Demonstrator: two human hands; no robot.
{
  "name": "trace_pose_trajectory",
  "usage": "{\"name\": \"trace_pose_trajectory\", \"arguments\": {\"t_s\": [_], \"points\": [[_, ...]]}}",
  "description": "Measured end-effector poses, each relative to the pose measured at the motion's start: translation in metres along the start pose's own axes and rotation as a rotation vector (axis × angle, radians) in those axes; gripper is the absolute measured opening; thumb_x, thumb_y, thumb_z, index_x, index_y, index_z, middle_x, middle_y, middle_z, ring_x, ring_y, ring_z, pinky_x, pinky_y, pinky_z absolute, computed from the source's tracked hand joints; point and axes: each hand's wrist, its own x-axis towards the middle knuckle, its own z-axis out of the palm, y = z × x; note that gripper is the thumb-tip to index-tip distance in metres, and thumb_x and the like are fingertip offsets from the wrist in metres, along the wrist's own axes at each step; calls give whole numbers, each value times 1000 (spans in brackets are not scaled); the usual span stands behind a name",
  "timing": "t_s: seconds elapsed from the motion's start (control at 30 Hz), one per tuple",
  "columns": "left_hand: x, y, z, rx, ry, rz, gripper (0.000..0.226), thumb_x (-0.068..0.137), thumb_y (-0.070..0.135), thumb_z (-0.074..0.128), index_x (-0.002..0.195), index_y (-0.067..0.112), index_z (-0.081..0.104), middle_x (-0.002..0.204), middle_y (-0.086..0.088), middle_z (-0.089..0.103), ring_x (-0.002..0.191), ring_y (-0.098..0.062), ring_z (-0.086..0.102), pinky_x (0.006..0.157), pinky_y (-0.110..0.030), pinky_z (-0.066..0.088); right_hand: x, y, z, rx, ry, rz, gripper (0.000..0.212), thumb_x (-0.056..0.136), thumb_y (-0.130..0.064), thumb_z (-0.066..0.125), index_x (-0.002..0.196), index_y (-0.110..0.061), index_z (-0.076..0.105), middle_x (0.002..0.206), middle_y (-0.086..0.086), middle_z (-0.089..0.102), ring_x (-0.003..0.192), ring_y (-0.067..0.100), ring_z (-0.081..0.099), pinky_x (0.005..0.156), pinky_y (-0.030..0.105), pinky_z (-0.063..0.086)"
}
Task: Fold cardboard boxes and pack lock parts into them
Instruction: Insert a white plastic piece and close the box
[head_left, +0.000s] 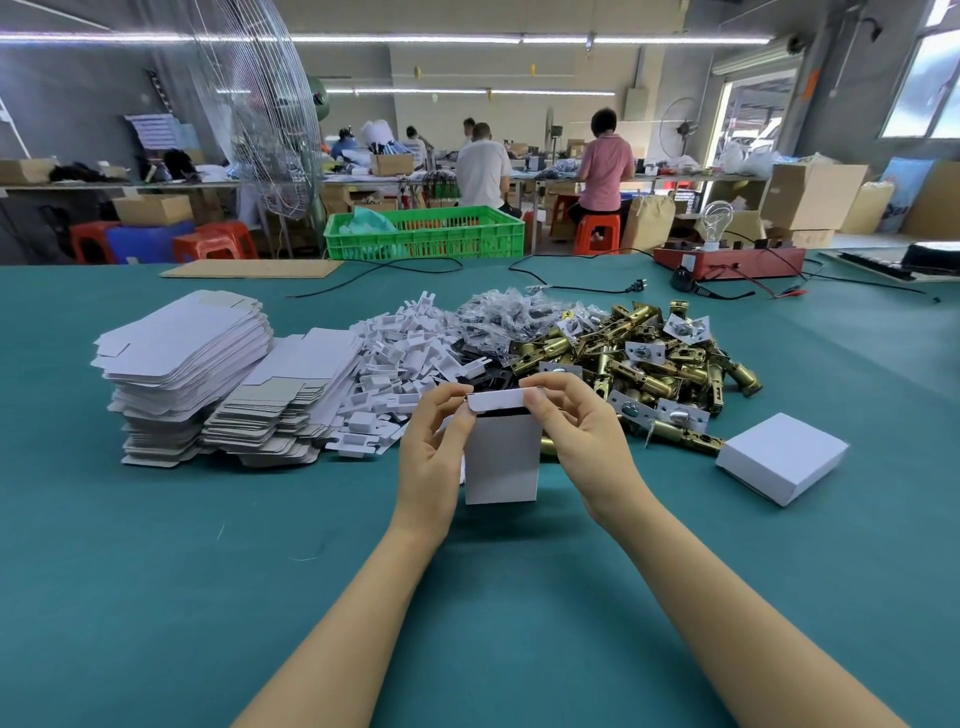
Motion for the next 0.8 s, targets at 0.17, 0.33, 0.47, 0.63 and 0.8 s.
{"name": "trace_pose_trajectory", "arguments": {"t_s": [0.17, 0.33, 0.47, 0.63, 0.8], "points": [[-2, 0, 2, -7, -14, 34, 17, 92, 27, 51, 100, 35, 65, 100, -20, 59, 85, -24, 52, 78, -44, 42, -1, 2, 2, -8, 34, -41, 8, 92, -20, 63, 91, -27, 67, 82, -14, 66, 74, 1, 58, 70, 17, 49], [-1, -3, 1, 56, -19, 81, 20, 95, 34, 46, 99, 44, 63, 87, 0, 60, 76, -26, 48, 70, -51, 44, -2, 3, 2, -9, 34, -54, 8, 92, -17, 63, 91, -25, 67, 85, -7, 65, 74, -3, 60, 70, 14, 50], [2, -2, 1, 163, -19, 140, 19, 95, 34, 48, 100, 48, 60, 84, 12, 60, 67, -20, 46, 63, -31, 40, -2, 2, 2, -12, 24, -57, 7, 92, -15, 63, 92, -20, 67, 86, -6, 66, 75, -4, 60, 71, 14, 50], [2, -4, 1, 223, -20, 188, 18, 96, 27, 46, 103, 36, 59, 90, 22, 62, 72, -20, 51, 67, -27, 42, -3, 2, 2, -13, 6, -70, 6, 92, -12, 62, 92, -17, 66, 84, -11, 67, 77, -3, 61, 72, 15, 50], [2, -6, 0, 229, -7, 189, 15, 96, 30, 47, 100, 36, 60, 91, 20, 63, 67, -9, 50, 64, -30, 43, -3, 2, 1, -12, -5, -70, 5, 92, -10, 62, 94, -12, 66, 84, -8, 66, 76, -2, 61, 70, 15, 49]]}}
